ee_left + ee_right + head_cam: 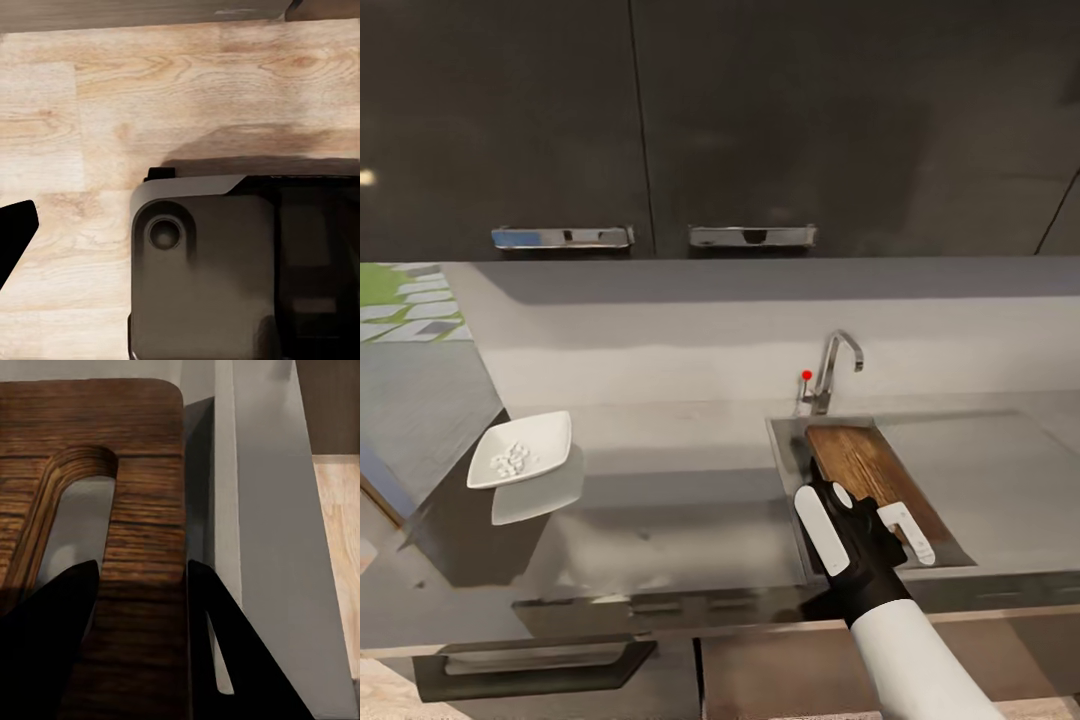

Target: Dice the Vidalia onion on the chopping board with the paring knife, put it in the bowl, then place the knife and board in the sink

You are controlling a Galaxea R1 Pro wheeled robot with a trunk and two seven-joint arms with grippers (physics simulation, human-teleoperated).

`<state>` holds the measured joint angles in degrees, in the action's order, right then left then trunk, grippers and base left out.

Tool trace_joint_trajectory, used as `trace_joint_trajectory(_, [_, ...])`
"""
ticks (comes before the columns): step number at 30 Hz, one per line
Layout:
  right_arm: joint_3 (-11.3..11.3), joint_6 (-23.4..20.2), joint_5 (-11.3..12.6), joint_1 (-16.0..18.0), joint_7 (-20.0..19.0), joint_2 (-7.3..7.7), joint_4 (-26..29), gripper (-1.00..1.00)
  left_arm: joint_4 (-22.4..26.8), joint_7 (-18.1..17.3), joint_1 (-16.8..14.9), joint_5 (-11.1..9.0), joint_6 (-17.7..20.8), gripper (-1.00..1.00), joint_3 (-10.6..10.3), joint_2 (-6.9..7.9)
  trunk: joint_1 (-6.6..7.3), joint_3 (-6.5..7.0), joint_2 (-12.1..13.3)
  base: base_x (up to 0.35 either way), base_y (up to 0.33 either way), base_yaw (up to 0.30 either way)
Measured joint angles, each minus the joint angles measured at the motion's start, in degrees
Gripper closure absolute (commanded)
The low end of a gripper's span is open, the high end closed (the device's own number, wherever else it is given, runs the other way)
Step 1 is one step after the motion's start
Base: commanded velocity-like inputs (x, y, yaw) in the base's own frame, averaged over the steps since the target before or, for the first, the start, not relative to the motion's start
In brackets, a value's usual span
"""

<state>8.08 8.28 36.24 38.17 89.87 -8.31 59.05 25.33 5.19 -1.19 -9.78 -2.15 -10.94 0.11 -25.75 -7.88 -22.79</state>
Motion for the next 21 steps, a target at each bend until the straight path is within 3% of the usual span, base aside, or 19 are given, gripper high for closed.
trace_joint_trajectory(21, [0.0, 0.02, -0.09, 0.0, 0.0, 0.02, -0.09, 1.0, 0.0, 0.06, -0.02, 0.0, 0.0, -1.0, 0.0, 0.02, 0.0, -1.94, -0.01, 0.09, 0.002, 0.0])
